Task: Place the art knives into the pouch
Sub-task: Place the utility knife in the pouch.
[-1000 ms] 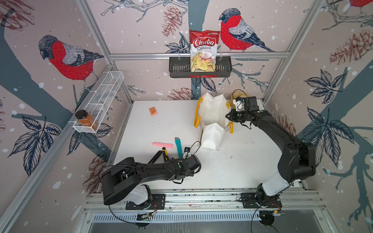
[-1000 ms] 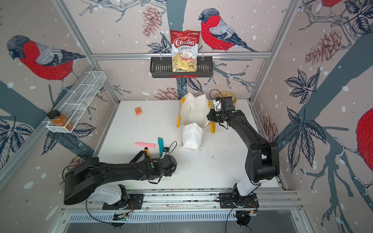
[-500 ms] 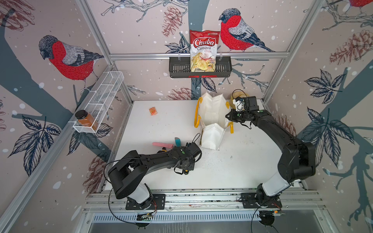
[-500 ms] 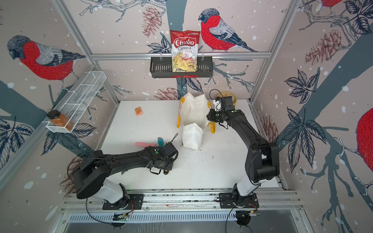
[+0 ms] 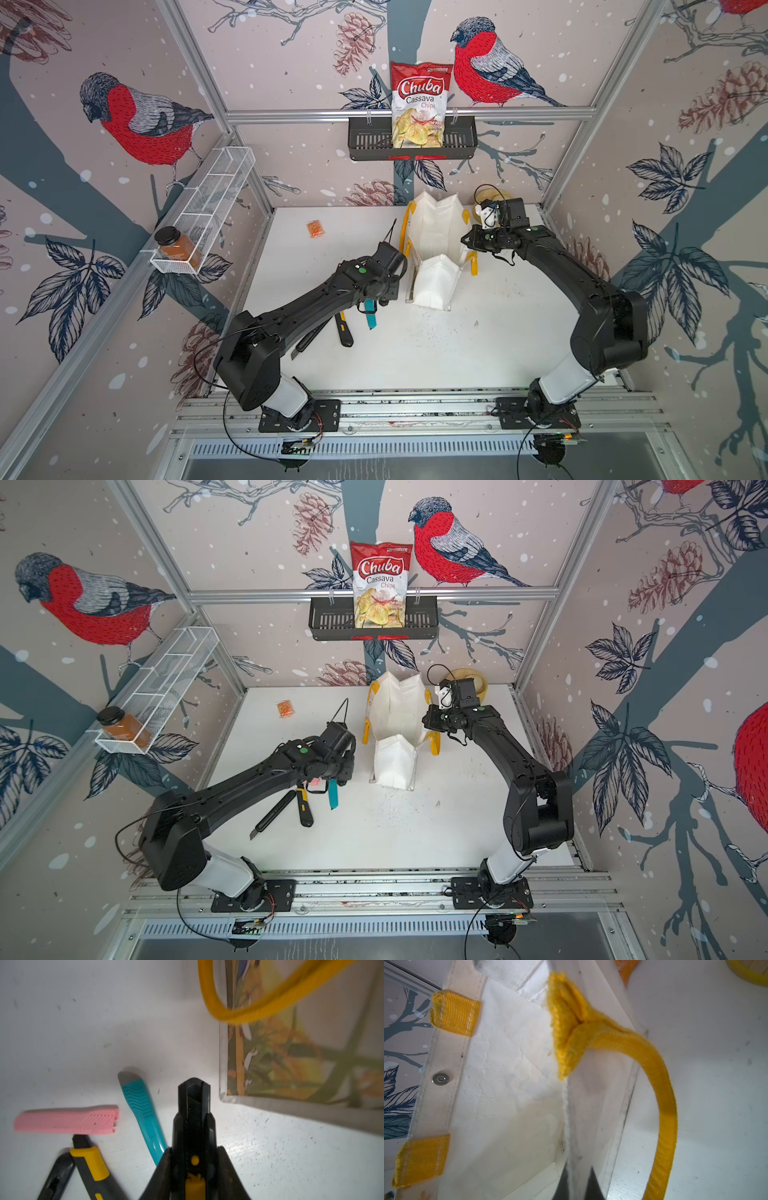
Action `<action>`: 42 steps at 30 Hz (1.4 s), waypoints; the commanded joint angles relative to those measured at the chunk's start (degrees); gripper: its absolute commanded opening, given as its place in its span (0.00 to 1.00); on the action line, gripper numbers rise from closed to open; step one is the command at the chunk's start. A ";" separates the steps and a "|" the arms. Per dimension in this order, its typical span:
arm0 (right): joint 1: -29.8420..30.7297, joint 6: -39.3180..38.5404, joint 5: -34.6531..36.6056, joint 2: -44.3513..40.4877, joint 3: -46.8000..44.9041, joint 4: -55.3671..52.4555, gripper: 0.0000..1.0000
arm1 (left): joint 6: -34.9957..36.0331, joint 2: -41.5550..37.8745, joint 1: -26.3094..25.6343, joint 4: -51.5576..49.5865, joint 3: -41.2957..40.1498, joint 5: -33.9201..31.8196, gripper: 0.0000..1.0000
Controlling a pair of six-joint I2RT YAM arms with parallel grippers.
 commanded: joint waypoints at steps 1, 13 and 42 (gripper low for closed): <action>0.98 -1.01 -1.01 0.39 0.74 0.86 0.00 | 4.71 0.82 0.47 -2.86 6.43 -4.11 0.22; 6.45 0.65 -4.51 1.21 1.56 3.63 0.00 | 13.01 13.35 0.64 -10.01 39.98 -7.37 0.26; 7.53 4.69 1.68 2.67 2.40 4.12 0.00 | 13.75 39.47 1.53 -3.18 53.15 9.12 0.23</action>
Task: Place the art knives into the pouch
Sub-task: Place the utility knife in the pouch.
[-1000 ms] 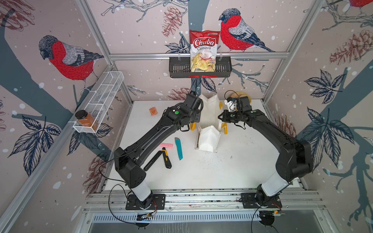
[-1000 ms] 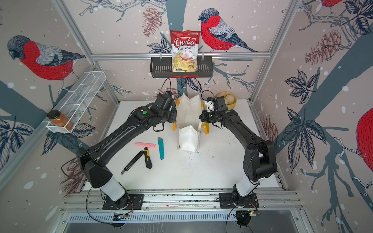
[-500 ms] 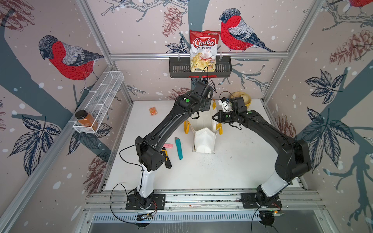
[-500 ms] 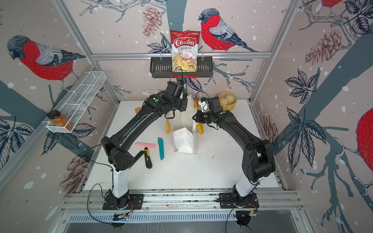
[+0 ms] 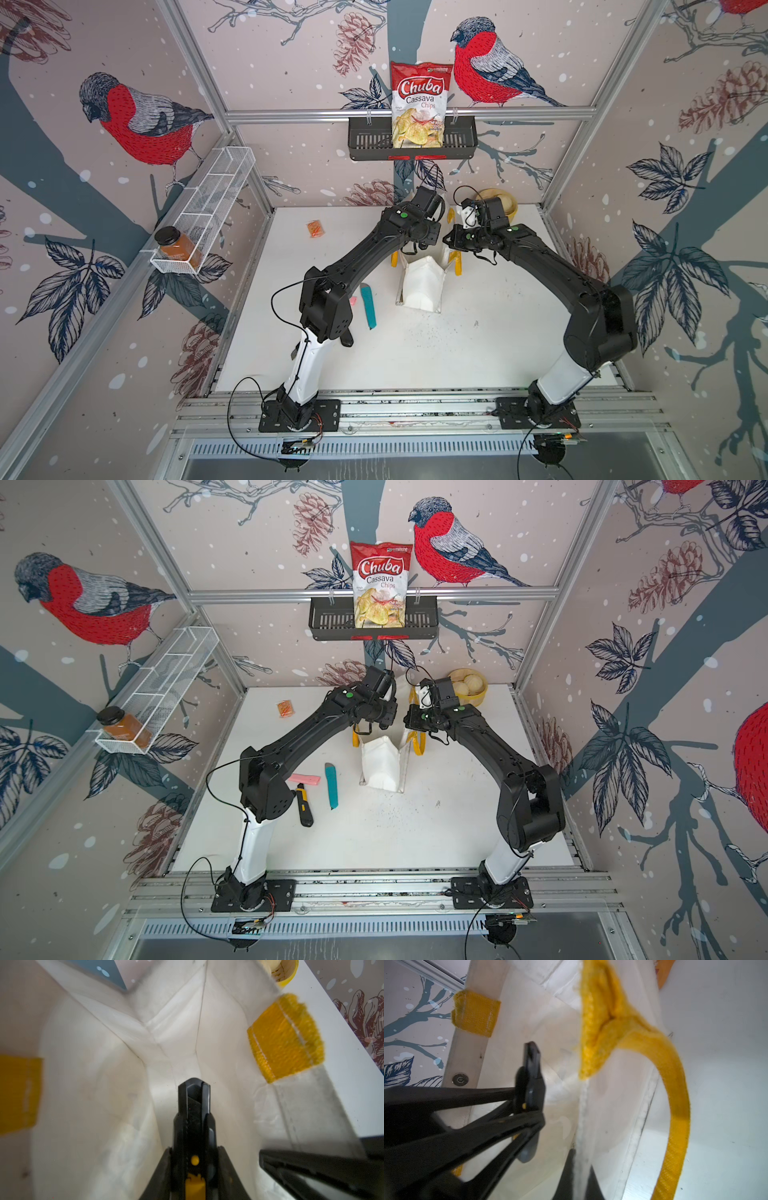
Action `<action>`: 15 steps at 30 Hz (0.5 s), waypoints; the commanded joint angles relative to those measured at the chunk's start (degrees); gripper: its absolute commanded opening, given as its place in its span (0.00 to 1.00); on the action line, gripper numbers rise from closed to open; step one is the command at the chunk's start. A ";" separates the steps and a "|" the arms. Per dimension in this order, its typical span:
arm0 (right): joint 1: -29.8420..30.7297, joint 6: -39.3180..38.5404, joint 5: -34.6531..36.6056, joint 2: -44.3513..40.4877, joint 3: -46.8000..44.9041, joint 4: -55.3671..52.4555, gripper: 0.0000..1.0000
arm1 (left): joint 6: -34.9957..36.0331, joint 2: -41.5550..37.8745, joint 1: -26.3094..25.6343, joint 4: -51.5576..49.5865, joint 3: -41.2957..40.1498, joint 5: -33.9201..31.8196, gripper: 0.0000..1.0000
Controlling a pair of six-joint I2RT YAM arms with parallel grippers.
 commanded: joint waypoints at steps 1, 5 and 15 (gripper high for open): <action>-0.05 -0.32 -1.28 0.55 -0.27 2.11 0.00 | 0.84 2.81 0.30 2.34 1.49 4.42 0.23; -0.16 -0.72 -1.77 1.39 -0.27 2.59 0.00 | 2.05 6.99 0.33 -0.30 5.97 7.50 0.23; -0.25 -0.79 -2.30 1.93 -0.62 3.51 0.00 | 4.28 12.62 0.38 -4.40 8.80 8.86 0.23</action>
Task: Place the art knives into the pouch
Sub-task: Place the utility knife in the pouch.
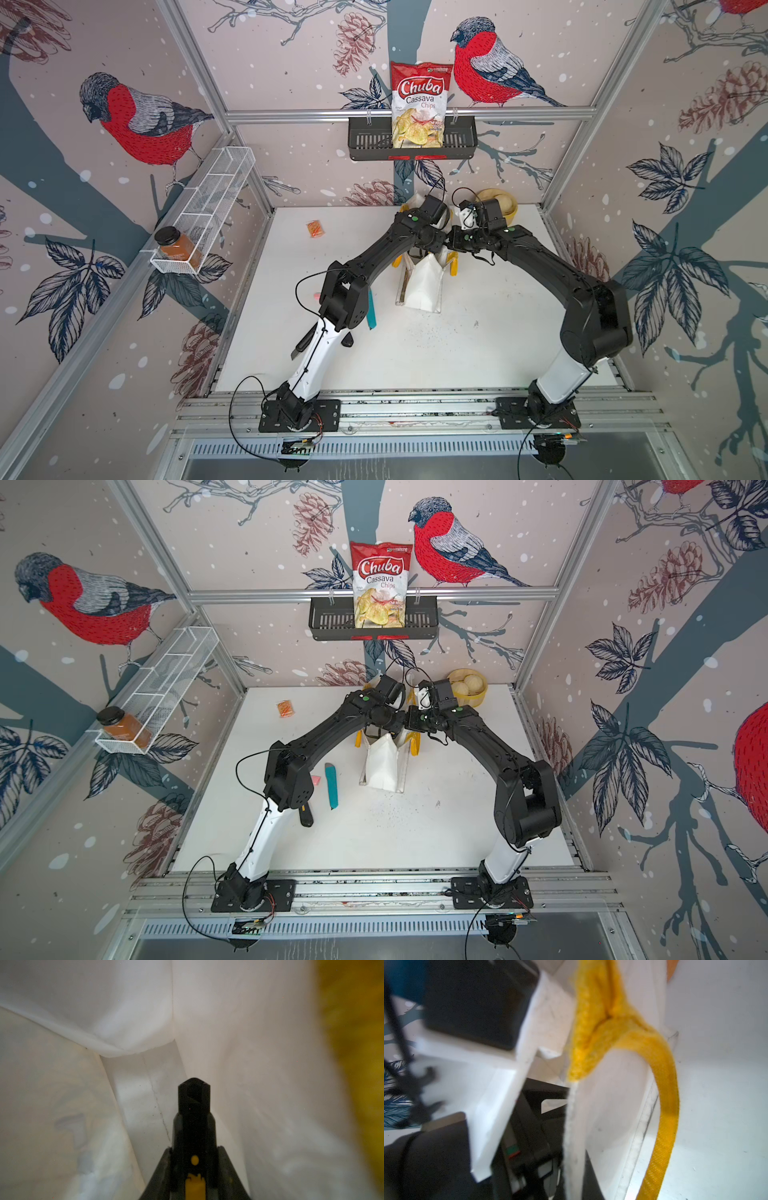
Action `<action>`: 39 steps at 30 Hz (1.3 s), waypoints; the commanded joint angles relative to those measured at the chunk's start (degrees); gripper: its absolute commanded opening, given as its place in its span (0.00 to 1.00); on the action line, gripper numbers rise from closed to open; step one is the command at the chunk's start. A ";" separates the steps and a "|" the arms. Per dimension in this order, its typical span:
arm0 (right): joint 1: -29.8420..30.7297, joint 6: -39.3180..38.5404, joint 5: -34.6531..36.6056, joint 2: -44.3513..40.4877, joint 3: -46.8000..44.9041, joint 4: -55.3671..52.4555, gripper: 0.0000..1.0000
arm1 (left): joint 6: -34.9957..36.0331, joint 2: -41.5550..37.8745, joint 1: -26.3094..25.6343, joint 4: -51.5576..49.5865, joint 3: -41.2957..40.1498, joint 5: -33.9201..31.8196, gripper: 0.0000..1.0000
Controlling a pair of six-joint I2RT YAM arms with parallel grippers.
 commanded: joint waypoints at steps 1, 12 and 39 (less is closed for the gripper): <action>0.16 -0.66 -0.60 0.04 0.10 1.25 0.00 | 1.83 1.03 0.04 -1.48 0.11 2.40 0.23; -0.35 -1.11 0.15 0.37 0.10 0.78 0.00 | 2.18 2.56 -0.02 -0.31 -7.07 5.47 0.21; -11.56 -3.71 1.93 -6.77 -0.64 -4.44 0.00 | 9.76 -2.49 1.95 -3.12 -19.81 -5.23 0.65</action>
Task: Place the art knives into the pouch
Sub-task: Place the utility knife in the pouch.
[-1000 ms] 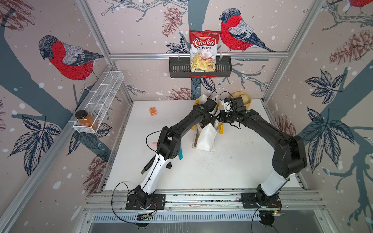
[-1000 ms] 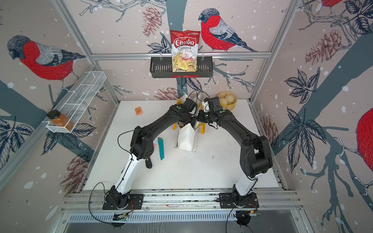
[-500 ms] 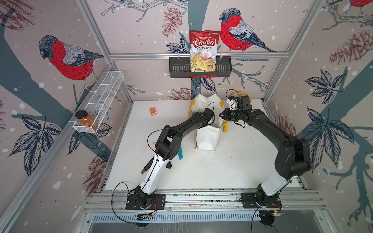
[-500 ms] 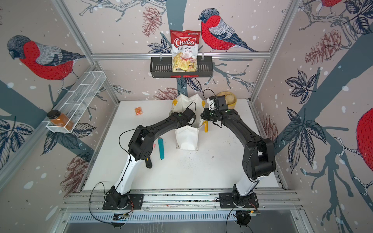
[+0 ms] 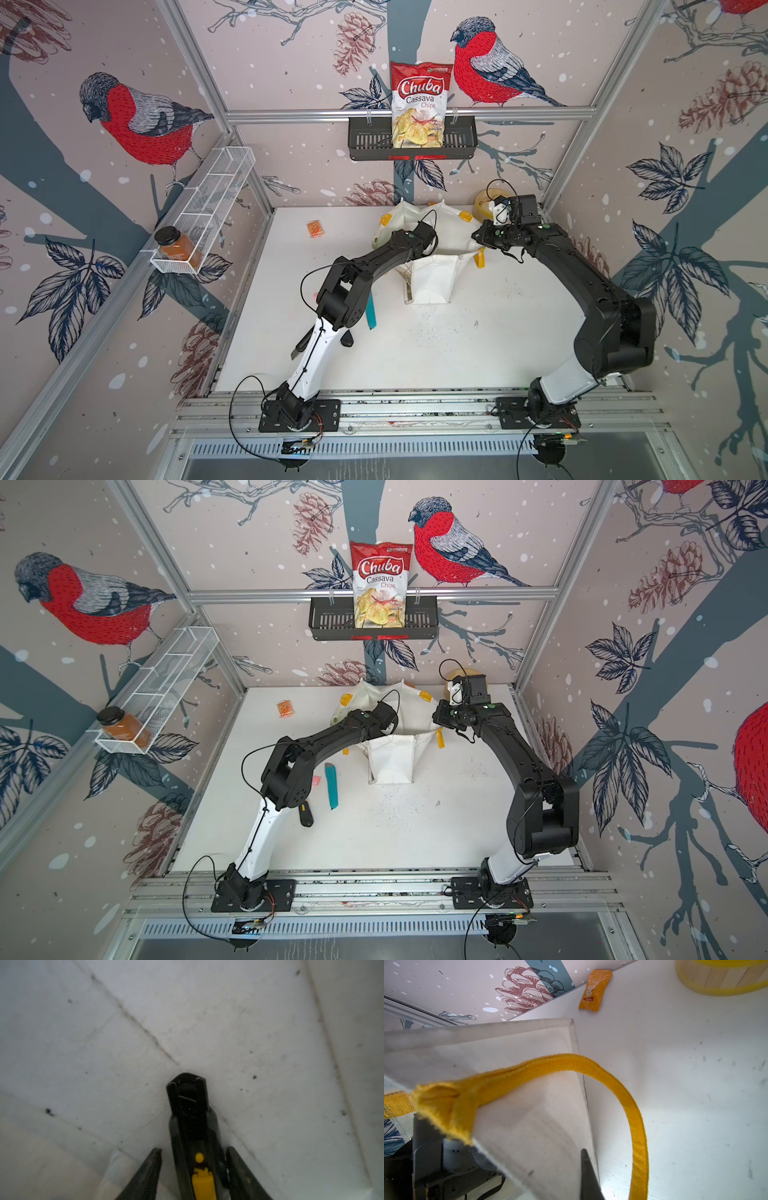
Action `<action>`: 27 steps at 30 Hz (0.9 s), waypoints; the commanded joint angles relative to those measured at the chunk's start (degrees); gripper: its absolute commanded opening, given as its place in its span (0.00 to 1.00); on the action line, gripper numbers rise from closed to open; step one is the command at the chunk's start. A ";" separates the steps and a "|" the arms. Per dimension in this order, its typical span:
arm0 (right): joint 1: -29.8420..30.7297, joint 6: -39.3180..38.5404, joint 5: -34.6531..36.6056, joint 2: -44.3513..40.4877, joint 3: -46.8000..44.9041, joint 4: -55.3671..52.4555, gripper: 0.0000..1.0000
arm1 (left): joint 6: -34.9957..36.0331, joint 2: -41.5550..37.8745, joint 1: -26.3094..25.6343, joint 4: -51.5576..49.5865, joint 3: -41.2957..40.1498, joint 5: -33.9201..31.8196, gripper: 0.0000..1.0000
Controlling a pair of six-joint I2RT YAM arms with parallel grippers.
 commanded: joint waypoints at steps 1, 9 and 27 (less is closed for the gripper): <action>-0.35 -0.91 0.99 -0.74 -0.13 2.34 0.00 | 1.69 -0.96 0.43 -3.55 -0.23 -3.03 0.70; -0.39 -1.23 1.34 -0.72 -0.65 2.04 0.00 | 4.84 -2.71 0.49 -4.12 -0.76 -2.29 0.89; 3.79 -0.87 -1.46 2.47 -0.63 4.31 0.00 | 2.95 -11.71 -1.30 0.35 3.93 7.41 0.95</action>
